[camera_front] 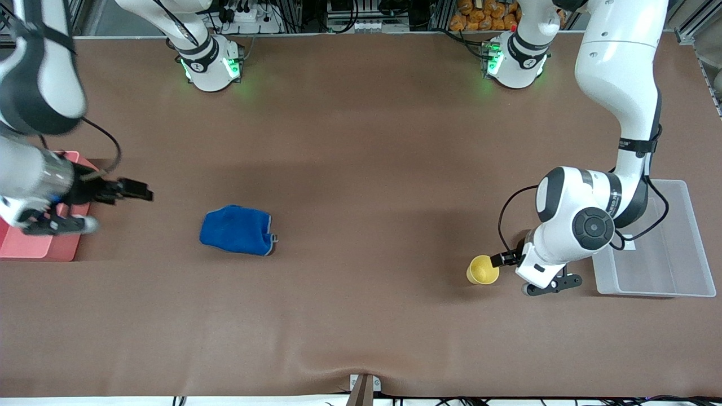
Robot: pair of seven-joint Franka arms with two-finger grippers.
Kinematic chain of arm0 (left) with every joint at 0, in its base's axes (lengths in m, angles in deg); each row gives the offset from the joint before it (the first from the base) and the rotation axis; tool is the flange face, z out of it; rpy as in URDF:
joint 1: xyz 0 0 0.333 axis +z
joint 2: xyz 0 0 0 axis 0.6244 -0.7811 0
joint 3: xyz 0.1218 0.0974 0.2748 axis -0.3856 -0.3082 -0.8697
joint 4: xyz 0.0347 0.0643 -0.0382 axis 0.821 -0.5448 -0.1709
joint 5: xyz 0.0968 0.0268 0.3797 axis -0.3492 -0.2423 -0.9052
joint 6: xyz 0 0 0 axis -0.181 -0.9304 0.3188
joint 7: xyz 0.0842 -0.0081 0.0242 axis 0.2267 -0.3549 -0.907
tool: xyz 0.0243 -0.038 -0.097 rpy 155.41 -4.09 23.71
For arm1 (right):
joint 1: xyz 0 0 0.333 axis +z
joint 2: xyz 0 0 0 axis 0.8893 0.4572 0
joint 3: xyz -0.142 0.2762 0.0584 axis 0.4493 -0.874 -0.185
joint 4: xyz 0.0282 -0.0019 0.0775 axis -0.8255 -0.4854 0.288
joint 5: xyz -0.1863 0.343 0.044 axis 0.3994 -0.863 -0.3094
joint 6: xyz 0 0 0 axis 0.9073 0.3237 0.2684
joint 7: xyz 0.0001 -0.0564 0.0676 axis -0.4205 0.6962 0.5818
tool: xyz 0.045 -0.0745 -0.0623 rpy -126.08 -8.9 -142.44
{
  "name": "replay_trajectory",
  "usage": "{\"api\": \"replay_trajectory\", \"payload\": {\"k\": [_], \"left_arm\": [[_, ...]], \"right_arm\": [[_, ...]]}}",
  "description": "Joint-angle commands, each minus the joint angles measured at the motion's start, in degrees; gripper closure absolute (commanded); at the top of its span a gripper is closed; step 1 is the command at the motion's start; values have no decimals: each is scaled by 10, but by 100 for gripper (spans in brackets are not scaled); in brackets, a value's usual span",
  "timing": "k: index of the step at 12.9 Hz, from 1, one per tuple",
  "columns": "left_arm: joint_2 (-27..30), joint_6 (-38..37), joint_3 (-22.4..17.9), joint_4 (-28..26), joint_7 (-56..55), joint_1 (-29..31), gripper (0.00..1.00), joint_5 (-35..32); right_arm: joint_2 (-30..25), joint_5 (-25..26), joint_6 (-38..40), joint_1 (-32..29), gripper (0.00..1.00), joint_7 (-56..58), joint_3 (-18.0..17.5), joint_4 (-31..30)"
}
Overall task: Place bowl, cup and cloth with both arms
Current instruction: 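Reach the left gripper to the yellow cup while the right gripper reaches the cloth, then grasp the yellow cup with the left gripper while the right gripper grasps the cloth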
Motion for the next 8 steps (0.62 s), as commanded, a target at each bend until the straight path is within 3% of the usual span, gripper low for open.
{"api": "replay_trajectory", "payload": {"k": [1,5,8], "left_arm": [[-10,10,-1,17,5,-2,10,12],[-33,47,0,17,-1,-5,11,19],[-39,50,-1,17,-5,-9,11,29]], "right_arm": [[75,-12,-46,18,0,3,3,11],[143,-12,-110,42,0,3,3,3],[151,-16,-206,41,0,-17,2,-61]]}}
